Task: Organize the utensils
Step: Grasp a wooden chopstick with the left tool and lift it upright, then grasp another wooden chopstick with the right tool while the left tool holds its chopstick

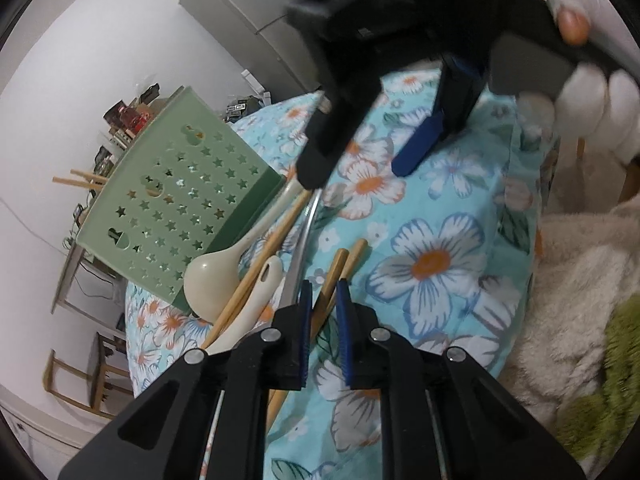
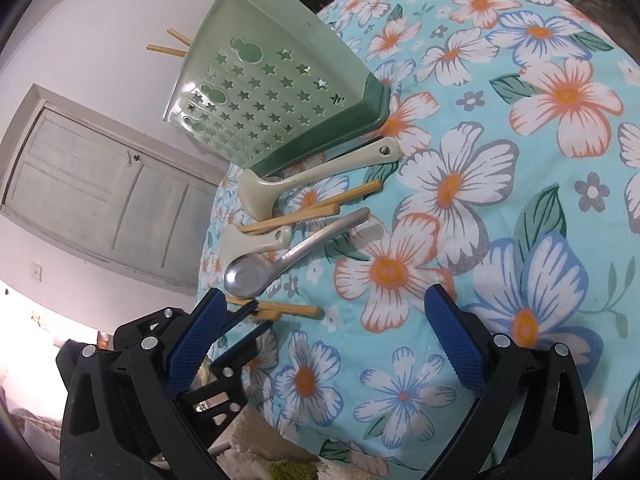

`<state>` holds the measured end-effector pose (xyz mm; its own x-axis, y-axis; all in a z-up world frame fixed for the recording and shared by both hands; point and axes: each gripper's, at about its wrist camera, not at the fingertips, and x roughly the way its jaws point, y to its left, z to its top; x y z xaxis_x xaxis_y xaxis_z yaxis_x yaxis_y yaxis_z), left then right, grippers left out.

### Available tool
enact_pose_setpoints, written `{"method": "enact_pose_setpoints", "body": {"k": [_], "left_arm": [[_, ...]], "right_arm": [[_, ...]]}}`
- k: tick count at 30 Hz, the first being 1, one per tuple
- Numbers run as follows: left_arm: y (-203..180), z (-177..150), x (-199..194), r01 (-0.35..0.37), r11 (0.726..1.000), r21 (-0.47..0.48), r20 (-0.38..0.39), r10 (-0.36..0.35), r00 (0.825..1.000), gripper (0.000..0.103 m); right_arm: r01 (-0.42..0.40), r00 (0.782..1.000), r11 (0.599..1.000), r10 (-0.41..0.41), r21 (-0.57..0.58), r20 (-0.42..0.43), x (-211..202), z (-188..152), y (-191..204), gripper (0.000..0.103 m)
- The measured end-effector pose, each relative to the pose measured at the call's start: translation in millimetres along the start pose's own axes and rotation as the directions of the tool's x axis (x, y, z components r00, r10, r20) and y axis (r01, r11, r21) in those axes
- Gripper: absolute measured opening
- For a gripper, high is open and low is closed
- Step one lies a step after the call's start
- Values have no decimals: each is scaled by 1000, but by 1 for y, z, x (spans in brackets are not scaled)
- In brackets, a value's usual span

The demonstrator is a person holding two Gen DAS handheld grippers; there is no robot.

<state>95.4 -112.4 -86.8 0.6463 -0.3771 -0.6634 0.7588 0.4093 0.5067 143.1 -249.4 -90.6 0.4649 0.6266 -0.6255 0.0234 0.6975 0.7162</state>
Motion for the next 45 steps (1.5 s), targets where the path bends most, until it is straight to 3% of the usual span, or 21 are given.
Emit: {"method": "enact_pose_setpoints", "body": {"k": [6, 11, 21, 25, 30, 39, 45], "left_arm": [[18, 2, -11, -9, 997, -80, 28, 11, 1000, 11], [35, -1, -20, -56, 988, -143, 41, 63, 997, 10], [85, -11, -42, -140, 930, -341, 61, 170, 984, 8], [96, -15, -48, -157, 904, -398, 60, 196, 979, 8], [110, -22, -55, -153, 870, -469, 68, 208, 976, 6], [119, -29, -60, -147, 847, -511, 84, 219, 972, 6], [127, -31, -68, -154, 826, -543, 95, 242, 966, 6]], "right_arm": [[-9, 1000, 1000, 8, 9, 8, -4, 0, -3, 95], [-3, 1000, 1000, 3, 7, 16, -5, -2, -1, 95], [5, 999, 1000, -6, 12, 33, -5, -7, 4, 94], [3, 999, 1000, -3, 22, 34, -11, -7, 5, 78], [21, 999, 1000, -21, -13, 33, -17, -10, 13, 66], [11, 1000, 1000, -11, -23, -3, -11, -18, 24, 57], [-60, 997, 997, 62, 48, -44, -4, -25, 20, 54]]}}
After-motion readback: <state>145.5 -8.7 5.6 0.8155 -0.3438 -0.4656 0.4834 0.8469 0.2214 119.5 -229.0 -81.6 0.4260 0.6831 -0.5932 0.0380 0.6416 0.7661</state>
